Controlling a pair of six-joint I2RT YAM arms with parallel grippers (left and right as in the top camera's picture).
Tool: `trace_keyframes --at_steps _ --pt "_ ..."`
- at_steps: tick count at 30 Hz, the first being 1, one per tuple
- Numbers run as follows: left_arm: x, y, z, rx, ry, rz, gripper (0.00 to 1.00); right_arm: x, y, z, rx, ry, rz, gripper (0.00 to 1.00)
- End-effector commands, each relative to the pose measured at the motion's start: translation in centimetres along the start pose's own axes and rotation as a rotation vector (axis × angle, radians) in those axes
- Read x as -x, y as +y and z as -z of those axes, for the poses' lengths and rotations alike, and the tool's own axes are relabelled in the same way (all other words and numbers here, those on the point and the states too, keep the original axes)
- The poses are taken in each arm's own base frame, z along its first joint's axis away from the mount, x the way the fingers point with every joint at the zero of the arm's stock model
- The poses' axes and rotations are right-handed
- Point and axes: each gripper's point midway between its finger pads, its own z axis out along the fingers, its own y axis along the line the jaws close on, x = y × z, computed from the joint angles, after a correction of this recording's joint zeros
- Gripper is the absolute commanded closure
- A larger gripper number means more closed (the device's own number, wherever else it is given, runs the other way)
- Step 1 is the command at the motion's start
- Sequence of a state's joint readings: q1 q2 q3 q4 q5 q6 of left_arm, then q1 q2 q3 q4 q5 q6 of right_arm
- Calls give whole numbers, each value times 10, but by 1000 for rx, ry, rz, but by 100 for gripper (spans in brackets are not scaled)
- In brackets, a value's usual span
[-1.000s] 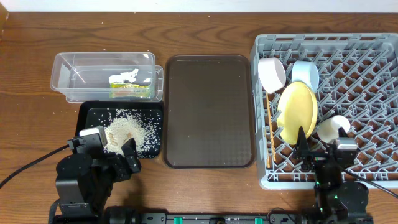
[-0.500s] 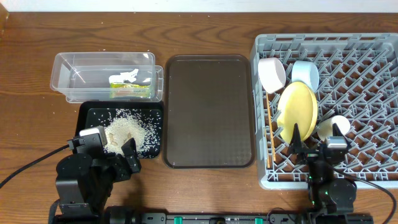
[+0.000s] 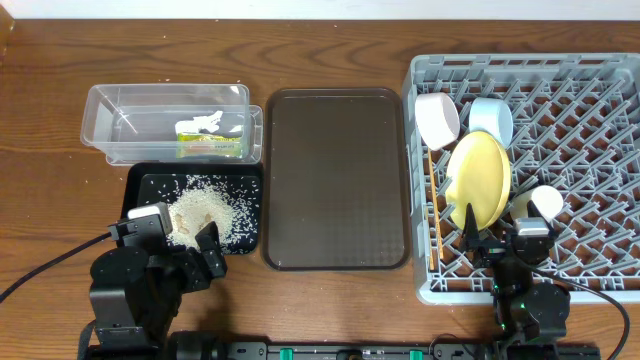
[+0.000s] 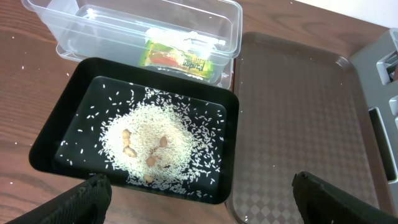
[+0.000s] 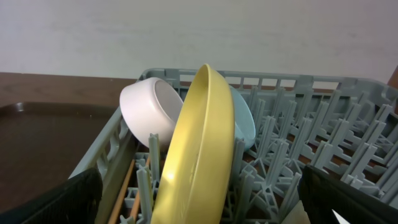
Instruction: Sort waste into correct bins and load items into the dishwasher rack
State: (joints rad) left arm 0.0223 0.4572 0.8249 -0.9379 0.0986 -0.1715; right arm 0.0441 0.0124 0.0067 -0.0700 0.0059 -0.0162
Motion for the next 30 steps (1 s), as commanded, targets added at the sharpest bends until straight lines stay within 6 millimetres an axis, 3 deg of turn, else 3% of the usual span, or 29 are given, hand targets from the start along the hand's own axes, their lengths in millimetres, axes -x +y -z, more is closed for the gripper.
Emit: trace_keyframes --at_steps 1,23,30 --pt "-2 0 -2 1 6 -3 4 -1 0 0 2 1 17 1" --pt "-2 1 -1 1 5 -3 4 -1 0 0 2 1 17 1" --pt "-18 6 0 -1 -39 -5 4 -1 0 0 2 1 17 1"
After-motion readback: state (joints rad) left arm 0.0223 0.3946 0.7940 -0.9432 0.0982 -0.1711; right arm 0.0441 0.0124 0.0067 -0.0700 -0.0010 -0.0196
